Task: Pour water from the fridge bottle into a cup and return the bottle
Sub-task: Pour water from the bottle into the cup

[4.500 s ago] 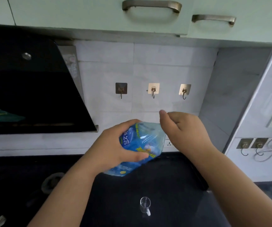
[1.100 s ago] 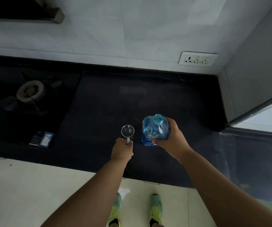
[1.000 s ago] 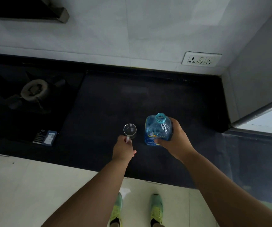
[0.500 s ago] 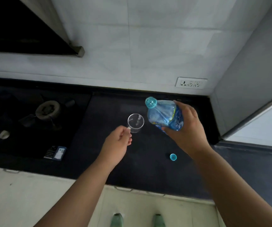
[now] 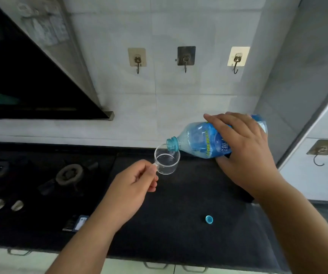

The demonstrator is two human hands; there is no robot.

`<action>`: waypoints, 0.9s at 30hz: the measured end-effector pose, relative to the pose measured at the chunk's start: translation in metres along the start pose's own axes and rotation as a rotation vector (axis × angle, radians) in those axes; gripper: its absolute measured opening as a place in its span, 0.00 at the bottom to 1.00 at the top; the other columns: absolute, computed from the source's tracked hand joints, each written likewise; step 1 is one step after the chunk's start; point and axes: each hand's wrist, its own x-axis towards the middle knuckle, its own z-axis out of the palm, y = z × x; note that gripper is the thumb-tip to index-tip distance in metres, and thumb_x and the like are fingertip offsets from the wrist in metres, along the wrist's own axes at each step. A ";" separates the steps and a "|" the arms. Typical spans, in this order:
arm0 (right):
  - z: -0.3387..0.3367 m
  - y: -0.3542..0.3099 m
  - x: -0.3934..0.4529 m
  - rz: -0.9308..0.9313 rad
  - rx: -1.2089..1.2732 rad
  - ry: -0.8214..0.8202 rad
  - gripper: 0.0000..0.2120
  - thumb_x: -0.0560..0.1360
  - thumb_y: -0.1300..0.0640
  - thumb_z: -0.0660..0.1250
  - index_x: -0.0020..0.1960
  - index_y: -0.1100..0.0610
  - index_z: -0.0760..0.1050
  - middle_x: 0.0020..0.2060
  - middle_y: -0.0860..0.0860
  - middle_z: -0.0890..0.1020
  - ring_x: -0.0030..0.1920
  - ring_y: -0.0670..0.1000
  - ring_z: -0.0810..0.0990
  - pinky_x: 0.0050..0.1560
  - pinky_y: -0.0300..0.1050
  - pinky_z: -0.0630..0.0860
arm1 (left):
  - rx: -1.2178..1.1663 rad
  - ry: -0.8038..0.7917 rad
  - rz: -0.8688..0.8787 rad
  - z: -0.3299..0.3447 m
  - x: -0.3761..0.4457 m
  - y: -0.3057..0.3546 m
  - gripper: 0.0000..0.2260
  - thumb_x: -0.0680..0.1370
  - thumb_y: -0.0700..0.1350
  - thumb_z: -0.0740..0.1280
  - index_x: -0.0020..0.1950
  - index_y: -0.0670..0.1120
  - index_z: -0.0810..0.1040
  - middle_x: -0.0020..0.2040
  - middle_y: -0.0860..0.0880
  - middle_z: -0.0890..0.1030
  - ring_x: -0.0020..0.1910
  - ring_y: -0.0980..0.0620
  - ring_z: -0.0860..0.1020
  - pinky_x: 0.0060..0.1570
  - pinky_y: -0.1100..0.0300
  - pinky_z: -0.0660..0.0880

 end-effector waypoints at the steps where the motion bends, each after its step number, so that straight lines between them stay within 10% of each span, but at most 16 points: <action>1: -0.003 -0.002 0.000 -0.012 -0.014 0.001 0.43 0.65 0.67 0.76 0.77 0.49 0.71 0.68 0.48 0.78 0.71 0.58 0.72 0.75 0.61 0.64 | 0.001 -0.005 0.001 -0.002 -0.003 0.002 0.12 0.84 0.53 0.63 0.44 0.54 0.82 0.45 0.55 0.85 0.44 0.59 0.85 0.54 0.54 0.82; 27: -0.019 -0.035 0.015 -0.269 -0.302 -0.021 0.31 0.74 0.62 0.58 0.76 0.47 0.73 0.70 0.47 0.78 0.75 0.58 0.71 0.81 0.60 0.51 | -0.020 -0.048 -0.105 -0.018 -0.012 -0.005 0.14 0.84 0.55 0.63 0.40 0.54 0.81 0.41 0.53 0.85 0.40 0.58 0.85 0.50 0.58 0.81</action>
